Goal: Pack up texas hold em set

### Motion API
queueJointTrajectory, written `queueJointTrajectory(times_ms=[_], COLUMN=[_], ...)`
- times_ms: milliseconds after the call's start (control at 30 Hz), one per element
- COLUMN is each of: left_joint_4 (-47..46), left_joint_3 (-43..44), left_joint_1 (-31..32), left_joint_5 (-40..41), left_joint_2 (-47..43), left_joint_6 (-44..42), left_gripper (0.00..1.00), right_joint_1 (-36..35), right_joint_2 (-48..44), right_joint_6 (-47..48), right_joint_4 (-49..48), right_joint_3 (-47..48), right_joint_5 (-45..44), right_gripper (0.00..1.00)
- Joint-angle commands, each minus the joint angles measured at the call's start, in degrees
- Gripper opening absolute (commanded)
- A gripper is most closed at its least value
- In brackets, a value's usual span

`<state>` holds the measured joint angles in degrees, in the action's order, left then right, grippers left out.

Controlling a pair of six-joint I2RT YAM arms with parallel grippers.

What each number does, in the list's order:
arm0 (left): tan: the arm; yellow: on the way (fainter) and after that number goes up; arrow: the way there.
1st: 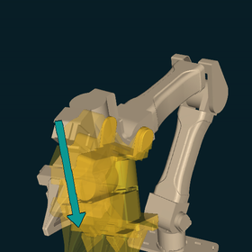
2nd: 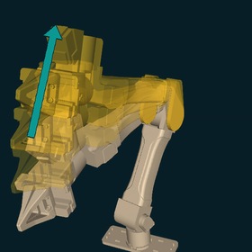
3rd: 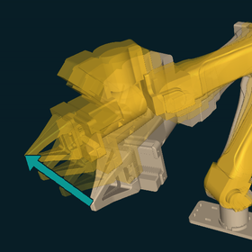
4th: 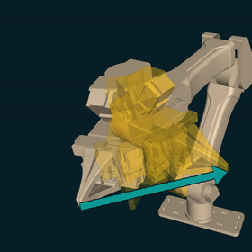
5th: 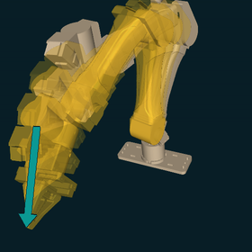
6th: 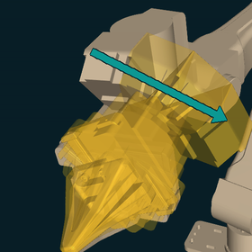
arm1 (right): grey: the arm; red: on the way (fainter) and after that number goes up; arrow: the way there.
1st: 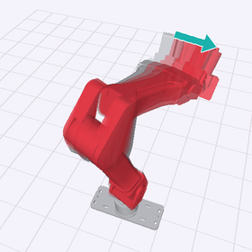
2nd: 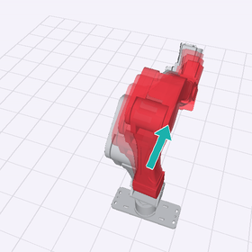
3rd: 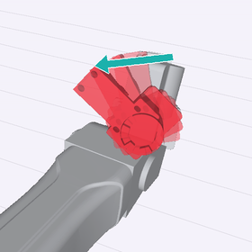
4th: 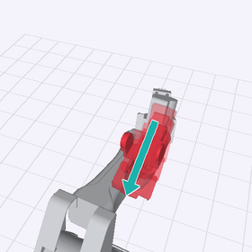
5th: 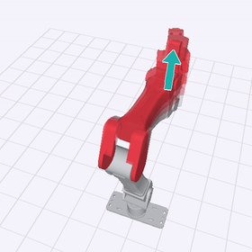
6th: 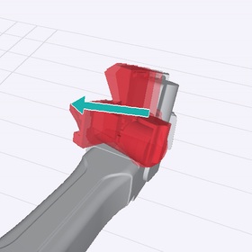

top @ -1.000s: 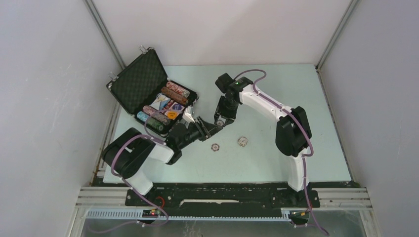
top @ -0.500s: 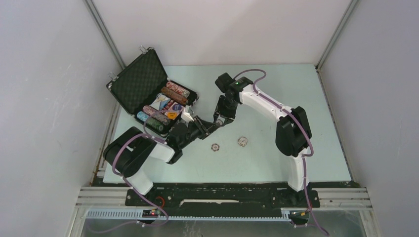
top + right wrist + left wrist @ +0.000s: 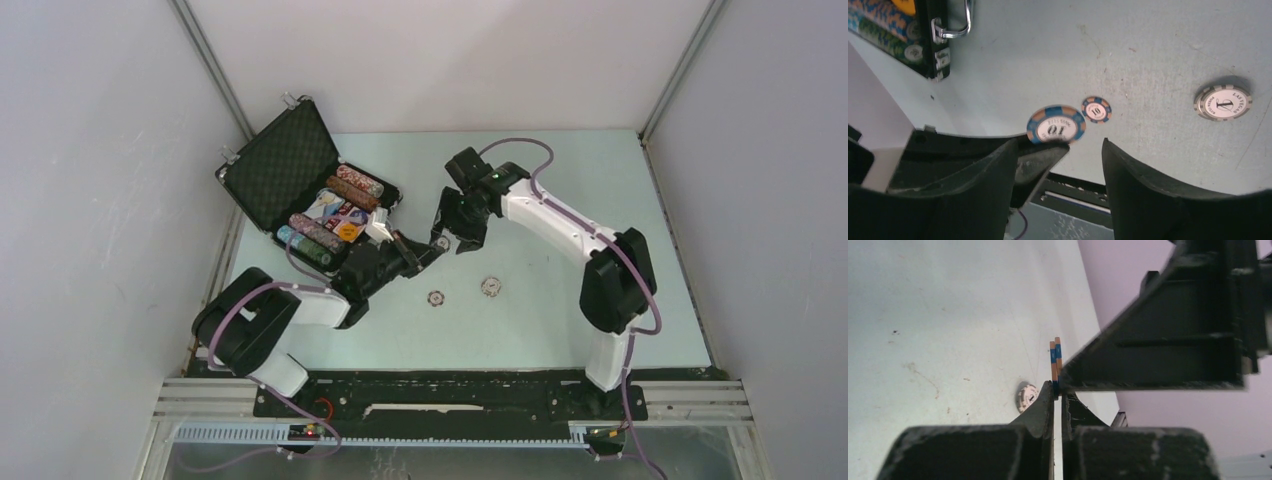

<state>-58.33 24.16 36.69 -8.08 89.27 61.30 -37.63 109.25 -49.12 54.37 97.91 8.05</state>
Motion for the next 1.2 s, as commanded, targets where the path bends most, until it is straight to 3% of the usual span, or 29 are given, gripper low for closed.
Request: queueJointTrajectory(times_ms=[0, 167, 467, 600, 700, 767, 833, 933, 1033, 1167], left_joint_4=[9.42, 18.27, 41.68, 54.14, 62.86, 68.33, 74.76, 82.85, 87.04, 92.08], left_joint_3=[3.12, 4.47, 7.22, 9.38, 11.91, 13.9, 16.56, 21.59, 25.44, 31.77], left_joint_1=[0.4, 0.52, 0.55, -0.23, -3.16, -5.77, -8.31, -11.97, -14.82, -19.68], left_joint_5=[1.48, 0.64, 4.25, 7.83, 6.86, 6.2, 6.8, 8.73, 10.19, 10.84], left_joint_2=[-4.22, -7.93, -19.26, -26.68, -30.53, -32.52, -34.23, -35.43, -35.08, -28.53], left_joint_6=[-7.27, -11.34, -18.9, -23.06, -25.03, -26.57, -29.02, -33.31, -37.03, -41.79], left_gripper=[0.0, 0.0, 0.0, 0.0, 0.0, 0.0, 0.0, 0.0, 0.0, 0.0], right_joint_1=[0.99, 2.67, 3.03, 1.61, 1.71, 4.37, 9.24, 15.36, 16.72, 17.12], right_joint_2=[-6.77, -11.94, -15.63, -21.64, -23.4, -21.96, -20.06, -17.75, -15.53, -14.81], right_joint_6=[1.86, 5.34, 17.52, 26.16, 33.87, 34.36, 30.88, 27.35, 29.9, 35.82], right_joint_4=[-5.91, -13.21, -15.44, -33.11, -47.17, -49.59, -52.12, -63.21, -68.65, -64.73], right_joint_3=[-5.46, -12.05, -9.23, -17.41, -22.86, -21.83, -21.85, -26.88, -30.92, -31.61], right_joint_5=[3.82, 5.72, -2.63, -14.32, -16.85, -12.89, -3.51, 7.54, 9.67, 8.28], right_gripper=[0.74, 0.92, 0.99, 0.99, 1.0, 0.99, 1.0, 1.0, 1.0, 1.0])
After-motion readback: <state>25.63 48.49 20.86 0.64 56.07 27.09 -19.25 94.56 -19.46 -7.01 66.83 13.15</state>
